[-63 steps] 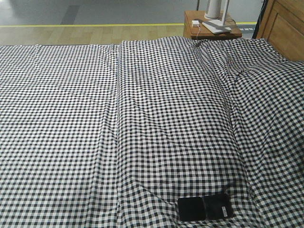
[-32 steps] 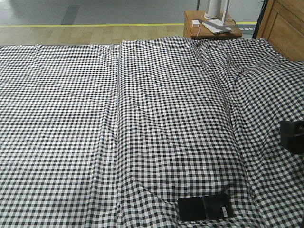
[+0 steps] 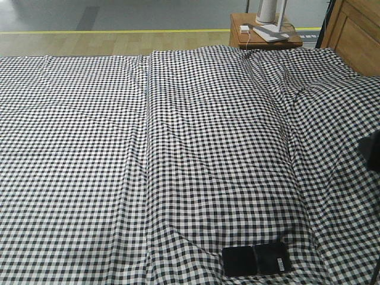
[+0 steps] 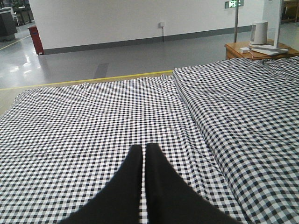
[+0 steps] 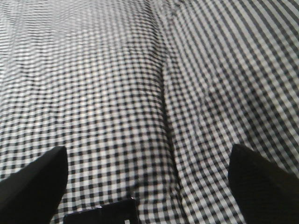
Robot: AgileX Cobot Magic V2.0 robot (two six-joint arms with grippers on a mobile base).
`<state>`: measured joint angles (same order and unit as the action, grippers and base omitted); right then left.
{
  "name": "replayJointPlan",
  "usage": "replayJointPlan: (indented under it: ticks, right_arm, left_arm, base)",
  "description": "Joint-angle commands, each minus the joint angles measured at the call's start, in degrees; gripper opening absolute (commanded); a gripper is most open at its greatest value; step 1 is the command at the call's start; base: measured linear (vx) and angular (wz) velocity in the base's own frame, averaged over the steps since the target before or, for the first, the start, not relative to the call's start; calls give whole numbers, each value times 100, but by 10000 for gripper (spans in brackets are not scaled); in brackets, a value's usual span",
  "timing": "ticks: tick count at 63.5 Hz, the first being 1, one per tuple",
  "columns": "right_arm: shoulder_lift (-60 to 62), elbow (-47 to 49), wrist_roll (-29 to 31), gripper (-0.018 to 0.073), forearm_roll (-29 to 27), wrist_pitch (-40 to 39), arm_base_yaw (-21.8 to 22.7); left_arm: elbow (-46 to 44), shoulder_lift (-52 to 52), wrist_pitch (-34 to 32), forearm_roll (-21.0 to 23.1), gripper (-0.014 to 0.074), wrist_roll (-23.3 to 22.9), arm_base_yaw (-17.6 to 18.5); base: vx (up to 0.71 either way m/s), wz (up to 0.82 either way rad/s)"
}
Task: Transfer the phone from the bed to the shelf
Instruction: 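Lower the right gripper toward the black phone on the bed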
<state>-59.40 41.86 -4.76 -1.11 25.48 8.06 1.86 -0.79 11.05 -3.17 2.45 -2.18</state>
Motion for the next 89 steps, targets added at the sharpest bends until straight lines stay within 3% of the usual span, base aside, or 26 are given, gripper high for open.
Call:
replayJointPlan:
  ticks: [1,6,16,22,30,53,77,89]
  right_arm:
    - [-274,493,79,633,-215,185,418]
    - [-668,770,591,631,-692,521,765]
    - [-1699,1231,2405,627,-2252,1233,1279]
    - [-2350,1465,3277,622,-2999,1592,1440]
    - [-3249,1763,3988,616,-3660,1889,1535]
    - [-5680,2914,5415,603,-4272,2885,1535]
    - [-7776,3835,6241,592,-4815,3682,1535]
    - [-8494,3963,6738,592,-5197,3710,1535]
  left_arm:
    - [-146,-66,-405,26,1,-22,2]
    - [-146,-66,-405,26,1,-22,2]
    - [-146,-66,-405,26,1,-22,2]
    - [-146,-66,-405,26,1,-22,2]
    - [-146,-66,-405,26,1,-22,2]
    - [-146,-66,-405,26,1,-22,2]
    - [-146,-66,-405,26,1,-22,2]
    - [-146,-66,-405,26,1,-22,2]
  base:
    - [0,0]
    - [0,0]
    - [0,0]
    - [0,0]
    - [0,0]
    - [0,0]
    - [0,0]
    - [0,0]
